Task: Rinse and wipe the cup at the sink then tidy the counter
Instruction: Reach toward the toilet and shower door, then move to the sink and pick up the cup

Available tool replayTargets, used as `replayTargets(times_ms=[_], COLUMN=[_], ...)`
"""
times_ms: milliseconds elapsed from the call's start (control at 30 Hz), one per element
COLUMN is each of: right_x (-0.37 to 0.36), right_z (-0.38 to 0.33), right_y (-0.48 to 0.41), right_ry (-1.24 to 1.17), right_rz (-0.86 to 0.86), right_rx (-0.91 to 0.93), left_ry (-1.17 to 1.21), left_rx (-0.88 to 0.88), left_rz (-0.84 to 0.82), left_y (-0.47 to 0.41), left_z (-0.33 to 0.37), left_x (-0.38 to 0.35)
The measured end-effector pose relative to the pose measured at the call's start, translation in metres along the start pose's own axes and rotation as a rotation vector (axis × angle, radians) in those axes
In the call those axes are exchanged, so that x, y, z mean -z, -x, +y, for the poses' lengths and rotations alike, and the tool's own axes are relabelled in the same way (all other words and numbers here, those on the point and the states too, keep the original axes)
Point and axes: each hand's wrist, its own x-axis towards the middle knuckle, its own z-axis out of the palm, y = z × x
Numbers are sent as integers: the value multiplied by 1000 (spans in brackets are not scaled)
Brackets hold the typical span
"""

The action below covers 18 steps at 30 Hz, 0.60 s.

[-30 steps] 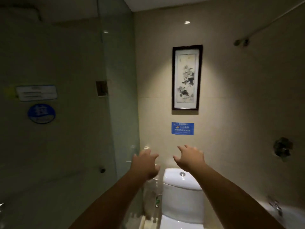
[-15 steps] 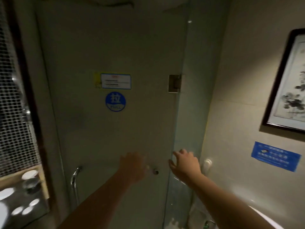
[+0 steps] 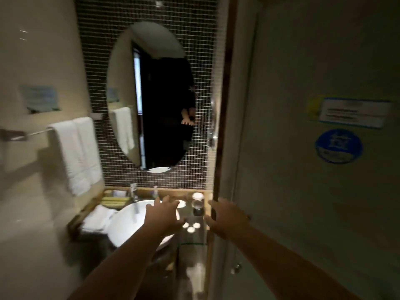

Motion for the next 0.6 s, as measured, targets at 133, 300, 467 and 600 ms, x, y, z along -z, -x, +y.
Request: replayTargets(times_ms=[133,300,467,600], right_x=[-20,-37,-48,-69], right_z=[-38,-54,-55,-58], right_y=[-31,-74,-121,-156], right_ry=[-15,-8,6,-9], right_rz=[-13,-92,-113,-145], right_rx=[144,191,274,295], left_ry=[-34,-49,-45,-81], left_rx=[173,294,341,339], left_rz=[-49,-61,-56,-44], left_y=[10,-1,-30,-50], left_z=[-57,-82,-74,-72], left_x=[-2,-7,-20,-38])
